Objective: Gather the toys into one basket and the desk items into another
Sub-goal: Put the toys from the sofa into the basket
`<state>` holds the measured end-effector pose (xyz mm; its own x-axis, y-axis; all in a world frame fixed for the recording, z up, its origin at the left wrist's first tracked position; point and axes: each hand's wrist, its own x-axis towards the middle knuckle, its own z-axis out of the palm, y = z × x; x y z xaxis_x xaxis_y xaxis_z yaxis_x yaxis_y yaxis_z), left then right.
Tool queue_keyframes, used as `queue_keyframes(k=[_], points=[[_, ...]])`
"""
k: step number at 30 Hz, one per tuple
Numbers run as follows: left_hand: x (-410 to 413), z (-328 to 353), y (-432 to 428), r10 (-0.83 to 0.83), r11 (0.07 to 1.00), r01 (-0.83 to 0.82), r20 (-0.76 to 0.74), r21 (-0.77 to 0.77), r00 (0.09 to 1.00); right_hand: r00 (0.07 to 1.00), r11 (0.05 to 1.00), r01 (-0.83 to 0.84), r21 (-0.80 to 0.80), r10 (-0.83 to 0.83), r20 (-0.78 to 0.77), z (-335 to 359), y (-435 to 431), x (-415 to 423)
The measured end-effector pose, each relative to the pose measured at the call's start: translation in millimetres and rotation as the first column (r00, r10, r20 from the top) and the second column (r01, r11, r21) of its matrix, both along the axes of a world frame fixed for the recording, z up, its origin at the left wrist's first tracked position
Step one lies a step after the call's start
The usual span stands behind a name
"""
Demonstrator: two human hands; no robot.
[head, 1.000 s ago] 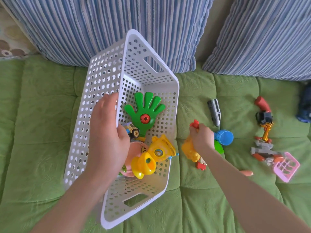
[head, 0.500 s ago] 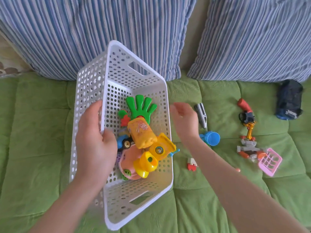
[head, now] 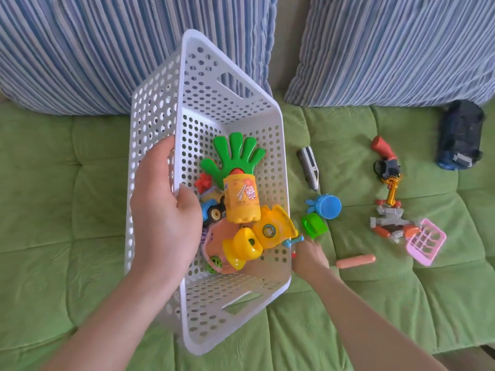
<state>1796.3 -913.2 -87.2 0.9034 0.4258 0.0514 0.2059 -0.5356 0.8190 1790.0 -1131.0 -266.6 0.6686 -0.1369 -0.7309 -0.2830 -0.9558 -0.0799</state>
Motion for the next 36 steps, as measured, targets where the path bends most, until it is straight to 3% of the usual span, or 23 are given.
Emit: queue_keyframes(k=[3,8,10,14,19,24,29,36], points=[[2.7,-1.1,-7.8,-0.005,1.000,0.005,-0.020,0.006,1.000,0.994,1.000,0.024,-0.007,-0.023,0.106,0.8,-1.8,2.3],[7.8,4.0,-16.6,-0.010,1.000,0.010,-0.027,0.017,1.000,0.898,1.000,-0.008,-0.011,0.012,0.440,3.5,-20.6,17.6],[8.3,5.8,-22.5,-0.008,1.000,0.009,-0.049,0.023,0.999,0.913,0.998,0.059,0.028,-0.065,0.402,-0.5,-27.4,26.7],[12.1,1.1,-29.1,-0.015,0.999,0.017,-0.075,0.028,0.997,0.954,0.964,0.207,0.164,-0.236,0.183,-6.9,-30.9,36.9],[14.5,-3.2,-24.0,-0.006,0.999,0.009,-0.078,0.034,0.997,0.925,0.959,0.231,0.164,-0.269,0.270,6.8,-27.2,35.7],[9.0,2.7,-20.5,-0.033,0.999,0.033,-0.077,-0.013,0.996,0.785,0.887,0.346,0.307,-0.453,0.423,59.7,-22.8,49.6],[-0.1,14.1,-22.0,-0.058,0.995,0.050,-0.089,-0.090,0.994,0.747,0.840,0.165,0.517,-0.449,0.491,124.5,17.4,67.4],[1.7,19.7,-23.0,-0.053,0.974,0.024,-0.123,-0.227,0.991,0.811,0.776,-0.101,0.622,-0.298,0.504,151.8,78.1,67.6]])
